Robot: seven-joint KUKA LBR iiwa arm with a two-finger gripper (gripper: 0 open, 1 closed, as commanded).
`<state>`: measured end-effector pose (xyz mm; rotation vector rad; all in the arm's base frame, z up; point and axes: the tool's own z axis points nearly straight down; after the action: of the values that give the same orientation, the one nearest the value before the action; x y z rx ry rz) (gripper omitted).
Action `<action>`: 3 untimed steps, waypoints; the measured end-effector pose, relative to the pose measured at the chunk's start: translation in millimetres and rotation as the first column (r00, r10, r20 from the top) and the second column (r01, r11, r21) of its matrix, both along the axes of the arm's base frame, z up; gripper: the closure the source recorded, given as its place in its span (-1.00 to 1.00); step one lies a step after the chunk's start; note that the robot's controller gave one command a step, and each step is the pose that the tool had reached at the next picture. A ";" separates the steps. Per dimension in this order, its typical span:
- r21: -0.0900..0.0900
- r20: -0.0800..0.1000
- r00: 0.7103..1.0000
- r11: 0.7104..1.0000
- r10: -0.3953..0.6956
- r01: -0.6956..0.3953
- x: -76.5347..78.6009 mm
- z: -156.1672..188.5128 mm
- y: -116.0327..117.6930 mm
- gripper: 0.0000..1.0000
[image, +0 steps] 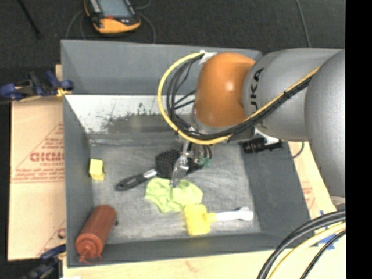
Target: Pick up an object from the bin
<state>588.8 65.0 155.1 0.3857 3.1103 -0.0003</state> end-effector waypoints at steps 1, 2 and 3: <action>0.000 0.000 0.983 0.983 0.182 -0.182 24.4 -28.4 -11.4 -1.00; 0.004 0.015 0.998 0.998 0.068 -0.068 34.7 -80.4 -29.7 -1.00; 0.005 0.023 0.996 0.997 0.083 -0.083 33.6 -74.5 -30.7 1.00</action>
Offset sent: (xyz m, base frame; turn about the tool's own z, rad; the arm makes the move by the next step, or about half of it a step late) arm 0.0289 -0.0311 -0.0851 -0.0677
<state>622.4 34.4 80.5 0.2550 3.1021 0.0129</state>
